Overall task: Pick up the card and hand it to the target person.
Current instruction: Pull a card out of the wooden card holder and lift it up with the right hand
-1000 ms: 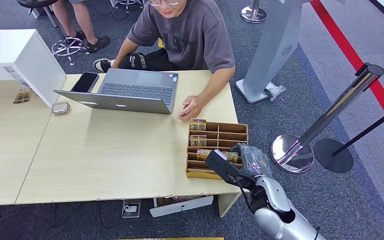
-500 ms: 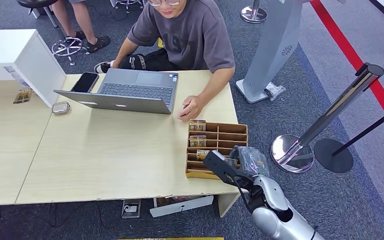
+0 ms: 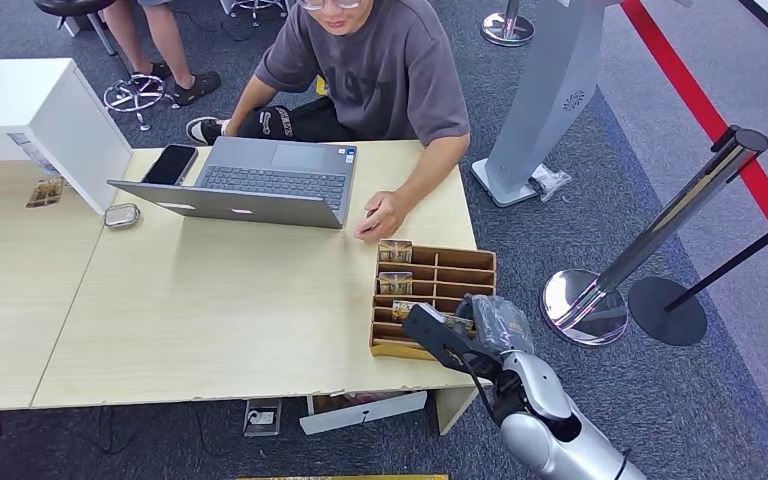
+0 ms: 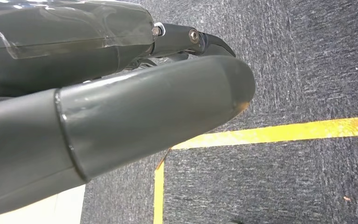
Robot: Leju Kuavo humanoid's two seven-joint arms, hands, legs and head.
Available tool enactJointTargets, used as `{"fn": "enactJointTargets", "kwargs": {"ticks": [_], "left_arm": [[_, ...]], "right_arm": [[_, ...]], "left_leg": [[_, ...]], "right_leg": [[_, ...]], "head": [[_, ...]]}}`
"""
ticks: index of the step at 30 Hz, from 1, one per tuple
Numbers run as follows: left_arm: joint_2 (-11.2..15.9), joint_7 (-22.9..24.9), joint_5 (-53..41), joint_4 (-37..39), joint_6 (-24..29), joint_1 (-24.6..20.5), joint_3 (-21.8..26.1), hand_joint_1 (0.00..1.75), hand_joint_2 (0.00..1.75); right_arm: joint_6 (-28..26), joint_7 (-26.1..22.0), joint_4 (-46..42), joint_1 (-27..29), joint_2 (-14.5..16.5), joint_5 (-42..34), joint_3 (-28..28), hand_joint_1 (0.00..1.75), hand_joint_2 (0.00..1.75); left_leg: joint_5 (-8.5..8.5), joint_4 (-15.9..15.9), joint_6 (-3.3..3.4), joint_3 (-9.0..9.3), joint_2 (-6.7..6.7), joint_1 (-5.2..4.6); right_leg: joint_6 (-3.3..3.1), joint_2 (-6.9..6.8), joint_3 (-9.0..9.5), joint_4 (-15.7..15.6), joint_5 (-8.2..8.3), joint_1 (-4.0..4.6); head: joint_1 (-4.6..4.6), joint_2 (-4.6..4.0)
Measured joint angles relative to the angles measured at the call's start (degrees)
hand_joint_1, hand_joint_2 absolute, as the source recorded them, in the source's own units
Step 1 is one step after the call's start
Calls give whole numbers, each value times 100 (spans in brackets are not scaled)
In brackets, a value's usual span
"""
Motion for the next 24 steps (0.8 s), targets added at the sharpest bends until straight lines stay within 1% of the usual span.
{"fn": "enactJointTargets", "kwargs": {"ticks": [3,8,15,19,24], "left_arm": [[0,9,0,0,0,0,0,0,0],[0,3,0,0,0,0,0,0,0],[0,-24,-2,0,-18,1,0,0,0],[-2,-61,-16,0,-47,2,0,0,0],[-2,-158,-40,0,-68,2,0,0,0]], "right_arm": [[-5,-3,22,-13,18,-1,3,150,175],[-17,2,13,-47,16,96,6,151,175],[2,2,-115,-108,-73,287,-7,154,175],[151,-105,-352,-212,-163,473,-22,154,175],[422,-283,-675,-477,-277,639,-48,155,175]], "left_leg": [[0,0,0,0,0,0],[0,0,0,1,0,0],[0,1,0,1,1,0],[0,1,0,1,1,0],[0,1,0,2,2,0]], "right_leg": [[0,0,0,0,0,0],[0,1,0,0,0,0],[0,1,-1,0,0,-1],[0,1,-1,0,0,0],[1,1,-1,0,1,0]], "head": [[-1,0],[-1,0],[0,0],[0,0],[0,0]]}}
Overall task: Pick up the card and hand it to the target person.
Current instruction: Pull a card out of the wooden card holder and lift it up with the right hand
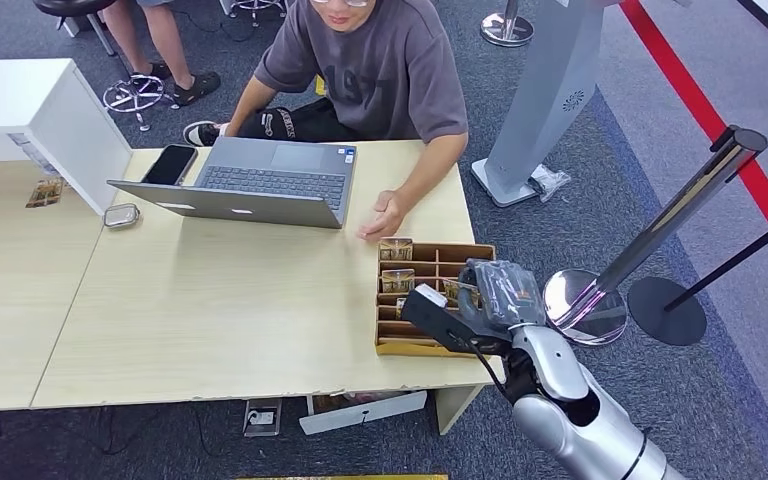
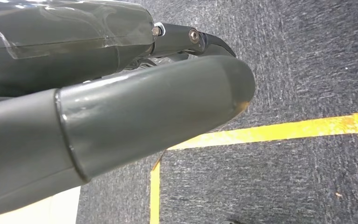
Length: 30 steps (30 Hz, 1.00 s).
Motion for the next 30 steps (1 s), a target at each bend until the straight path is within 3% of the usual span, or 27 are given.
{"fn": "enactJointTargets", "kwargs": {"ticks": [9,17,22,30], "left_arm": [[-4,-34,-70,0,-14,1,0,0,0],[-11,-37,-182,0,-40,-1,-1,0,0],[-15,-24,-287,0,-77,-33,-9,0,0],[-10,85,-395,0,-81,-102,-25,0,0]], "right_arm": [[-32,-246,-432,-447,-55,-100,-70,156,175],[-682,-581,-386,-846,83,-326,-122,164,175],[-1334,-953,369,-1258,424,-561,-124,166,175],[-1826,-1271,1810,-1753,874,-731,-116,166,175]], "left_leg": [[0,0,0,0,0,0],[0,-1,0,-3,-1,0],[1,-1,0,-3,-5,1],[1,0,0,-6,-10,0]], "right_leg": [[0,0,0,0,0,0],[0,-1,1,0,0,0],[0,-2,3,1,0,1],[0,-4,2,2,0,1]], "head": [[0,0],[0,0],[0,0],[1,0]]}}
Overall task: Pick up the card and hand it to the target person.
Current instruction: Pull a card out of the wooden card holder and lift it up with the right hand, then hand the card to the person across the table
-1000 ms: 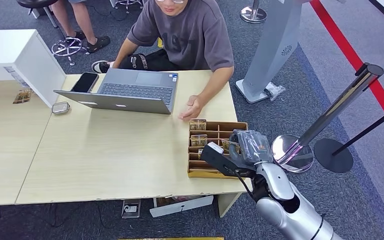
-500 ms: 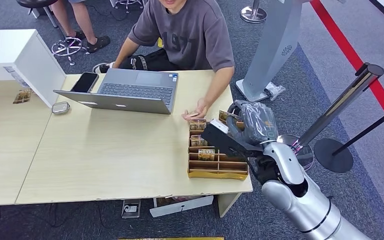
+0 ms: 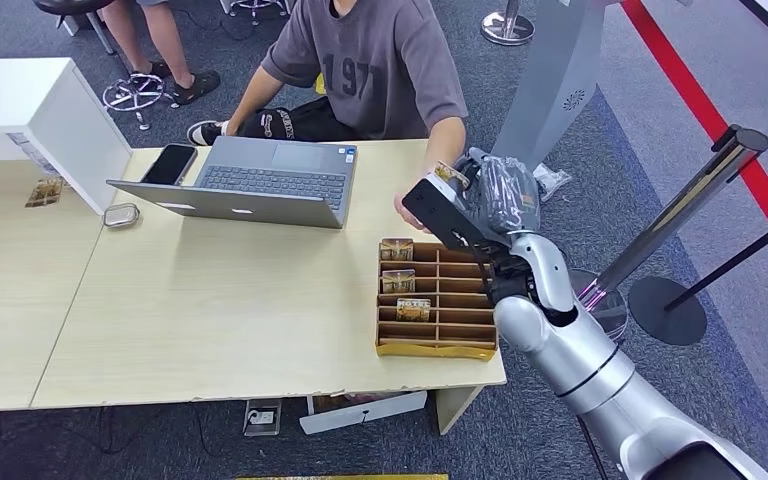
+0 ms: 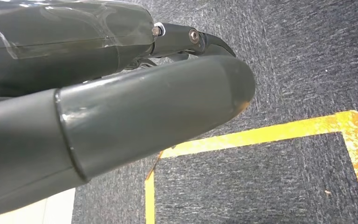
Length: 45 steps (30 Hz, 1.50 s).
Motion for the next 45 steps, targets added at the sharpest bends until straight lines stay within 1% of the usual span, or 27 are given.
{"fn": "enactJointTargets", "kwargs": {"ticks": [3,6,10,12,14,16,22,27,30,33,40,42,45], "left_arm": [[3,26,-29,0,-8,-22,-1,0,0],[3,58,-68,0,-19,-39,-2,0,0],[-1,80,-105,0,-23,-68,-7,0,0],[-1,85,-110,0,-23,-71,-10,0,0],[0,85,-111,0,-22,-72,-14,0,0],[1,85,-111,0,-20,-72,-18,0,0],[2,73,-109,0,-22,-72,-30,0,0],[2,62,-105,0,-23,-68,-32,0,0],[2,49,-91,0,-19,-59,-32,0,0],[3,34,-63,0,-2,-40,-30,0,0],[2,4,24,0,85,49,-30,0,0],[2,-7,53,0,97,65,-30,0,0],[2,-39,82,0,113,81,-30,0,0]], "right_arm": [[-142,-80,499,-123,152,-20,2,163,175],[-397,-202,977,-268,312,-22,4,157,175],[-672,-336,1534,-399,513,-10,4,140,175],[-725,-364,1746,-435,590,5,4,109,175],[-748,-389,1931,-460,649,23,4,41,175],[-745,-437,2083,-465,704,37,5,0,175],[-502,-653,2332,-442,821,14,46,0,175],[-351,-615,2443,-345,878,-45,89,0,175],[-396,-586,2487,-285,892,-169,103,0,175],[-658,-652,2490,-196,902,-470,101,0,175],[-1594,-1152,2102,194,898,-1571,-72,0,175],[-1740,-1319,1886,334,894,-1847,-161,0,175],[-1817,-1590,1523,551,893,-2190,-310,0,175]], "left_leg": [[0,0,0,-1,-4,0],[0,0,0,-1,-5,0],[0,0,0,0,-5,1],[0,0,0,0,-5,1],[0,0,0,0,-5,0],[0,0,0,0,-5,0],[0,1,0,0,-4,0],[0,0,0,0,-4,0],[0,0,0,0,-4,0],[0,1,0,1,-3,0],[0,1,0,3,6,0],[0,1,0,3,7,0],[-1,1,0,4,9,0]], "right_leg": [[0,-5,0,0,0,0],[0,-5,-1,0,0,0],[0,-5,0,0,0,1],[0,-4,0,0,0,0],[0,-4,-1,0,0,0],[0,-3,-1,0,0,0],[-1,-1,-3,0,-1,0],[-1,-1,-3,0,-1,0],[-1,-1,-3,0,-1,0],[-1,0,-3,0,0,0],[-1,3,-6,-1,-1,0],[-1,3,-6,-1,-1,0],[-1,3,-5,-1,-1,0]], "head": [[1,0],[-1,0],[-1,0],[0,0],[1,0],[1,0],[1,0],[1,0],[1,0],[1,0],[1,0],[0,0],[0,0]]}}
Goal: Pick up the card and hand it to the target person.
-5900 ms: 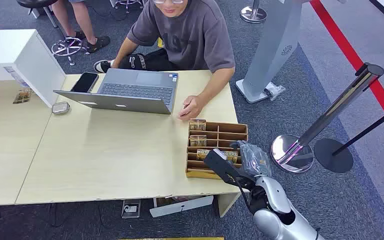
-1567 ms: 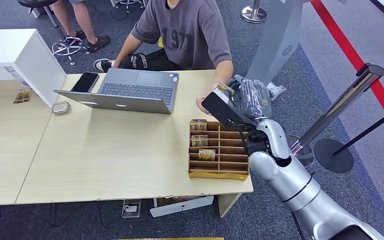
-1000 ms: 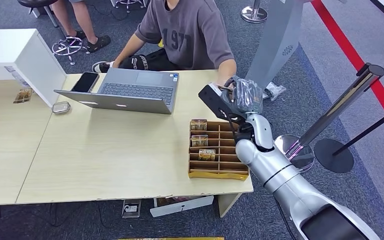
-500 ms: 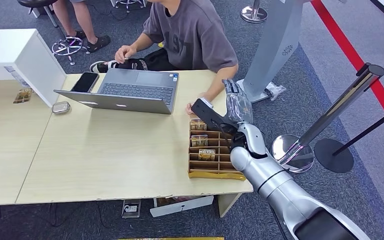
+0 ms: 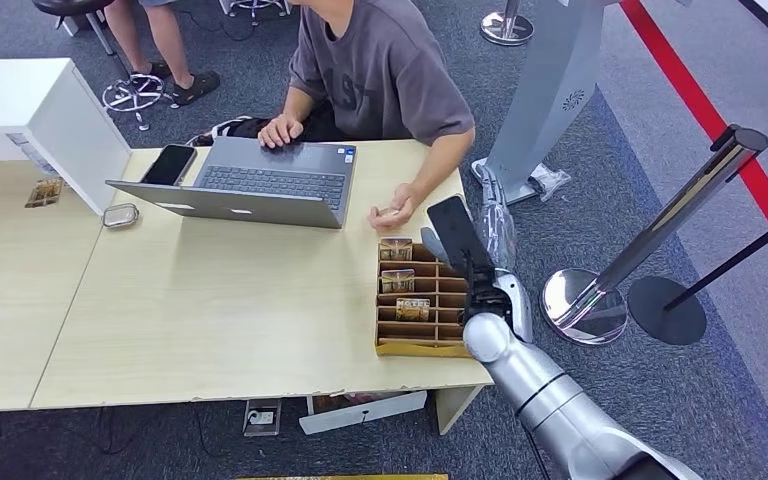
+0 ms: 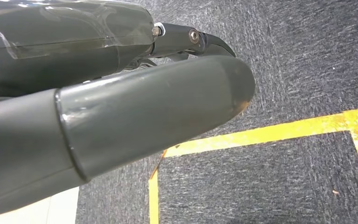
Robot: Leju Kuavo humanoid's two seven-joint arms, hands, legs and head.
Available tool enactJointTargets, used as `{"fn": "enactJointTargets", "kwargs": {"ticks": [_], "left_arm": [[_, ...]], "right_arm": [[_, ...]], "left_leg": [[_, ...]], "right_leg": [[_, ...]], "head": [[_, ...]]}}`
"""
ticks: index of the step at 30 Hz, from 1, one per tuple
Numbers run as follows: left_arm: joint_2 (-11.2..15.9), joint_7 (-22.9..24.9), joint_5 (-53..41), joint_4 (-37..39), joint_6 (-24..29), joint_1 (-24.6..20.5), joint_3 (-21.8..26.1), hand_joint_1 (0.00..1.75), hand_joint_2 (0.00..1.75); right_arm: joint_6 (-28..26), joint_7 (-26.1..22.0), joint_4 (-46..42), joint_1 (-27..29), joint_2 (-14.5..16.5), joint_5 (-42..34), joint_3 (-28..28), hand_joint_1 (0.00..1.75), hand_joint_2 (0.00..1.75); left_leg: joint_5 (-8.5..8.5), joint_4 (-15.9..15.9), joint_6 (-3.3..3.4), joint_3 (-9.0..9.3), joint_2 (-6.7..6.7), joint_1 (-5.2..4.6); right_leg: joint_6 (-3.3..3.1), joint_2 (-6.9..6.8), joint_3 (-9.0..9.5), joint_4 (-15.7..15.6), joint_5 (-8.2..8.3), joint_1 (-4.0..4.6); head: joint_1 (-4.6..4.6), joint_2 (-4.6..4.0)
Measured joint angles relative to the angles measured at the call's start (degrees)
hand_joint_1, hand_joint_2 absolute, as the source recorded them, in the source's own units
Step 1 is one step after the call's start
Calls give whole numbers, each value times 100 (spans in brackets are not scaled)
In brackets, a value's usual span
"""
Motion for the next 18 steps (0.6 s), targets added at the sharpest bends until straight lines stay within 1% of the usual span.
{"fn": "enactJointTargets", "kwargs": {"ticks": [8,12,15,18], "left_arm": [[-7,-34,69,0,25,16,0,0,0],[-7,-35,108,0,39,21,1,0,0],[-7,-35,142,0,57,22,3,0,0],[-7,-35,171,0,68,22,4,0,0]], "right_arm": [[-13,-315,-1060,670,3,-642,-365,0,175],[-9,-372,-1472,956,2,-1089,-397,0,175],[50,-383,-1677,1135,2,-1589,-381,0,175],[143,-394,-1798,1275,11,-1925,-358,0,175]], "left_leg": [[0,0,0,1,0,0],[0,0,0,1,2,0],[0,-1,0,0,3,0],[0,-1,0,0,2,0]], "right_leg": [[0,0,1,0,0,0],[0,0,0,0,0,0],[0,0,1,-1,0,0],[0,-1,1,0,0,0]], "head": [[1,0],[0,0],[0,0],[0,0]]}}
